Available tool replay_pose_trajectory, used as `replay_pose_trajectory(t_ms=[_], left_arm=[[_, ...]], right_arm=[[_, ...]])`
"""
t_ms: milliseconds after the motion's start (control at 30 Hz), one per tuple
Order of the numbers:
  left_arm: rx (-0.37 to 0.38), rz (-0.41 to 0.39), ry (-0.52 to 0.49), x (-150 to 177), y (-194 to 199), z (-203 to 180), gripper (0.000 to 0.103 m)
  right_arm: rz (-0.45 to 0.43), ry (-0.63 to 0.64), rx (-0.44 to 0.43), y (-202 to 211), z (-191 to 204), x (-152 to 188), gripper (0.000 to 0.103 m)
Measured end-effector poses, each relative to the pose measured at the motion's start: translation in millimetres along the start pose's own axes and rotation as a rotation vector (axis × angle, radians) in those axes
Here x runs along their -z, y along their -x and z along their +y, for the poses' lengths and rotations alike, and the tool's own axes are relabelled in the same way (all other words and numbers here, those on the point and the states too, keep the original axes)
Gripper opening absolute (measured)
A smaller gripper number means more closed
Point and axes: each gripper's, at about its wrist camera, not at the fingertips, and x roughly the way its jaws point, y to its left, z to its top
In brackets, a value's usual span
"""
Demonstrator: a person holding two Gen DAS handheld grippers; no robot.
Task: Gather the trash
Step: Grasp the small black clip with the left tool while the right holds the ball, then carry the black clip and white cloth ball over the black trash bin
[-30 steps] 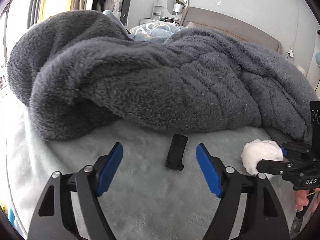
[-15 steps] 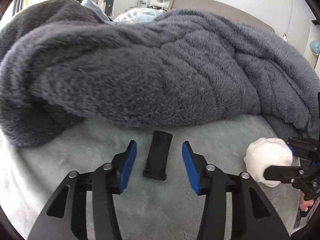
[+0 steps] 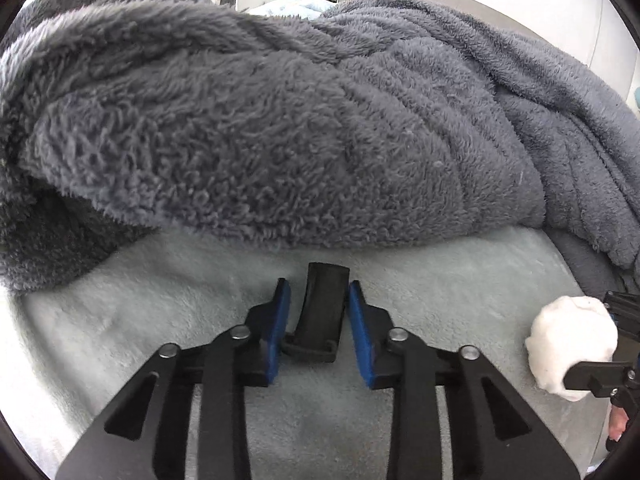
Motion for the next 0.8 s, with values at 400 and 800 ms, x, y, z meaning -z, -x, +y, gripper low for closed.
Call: replay_pose_trajectory(t_ms=[400,800], left_arm=[[-0.064,-0.125,0.045,1,42,-1,0.021],[-0.074,-0.107,0.076,44,107,-4,0.021]], right_arm=[[-0.023,0.007,0.028,15,10,-4,0.051],[-0.012,0.055,0.048,20,51,-1,0.051]])
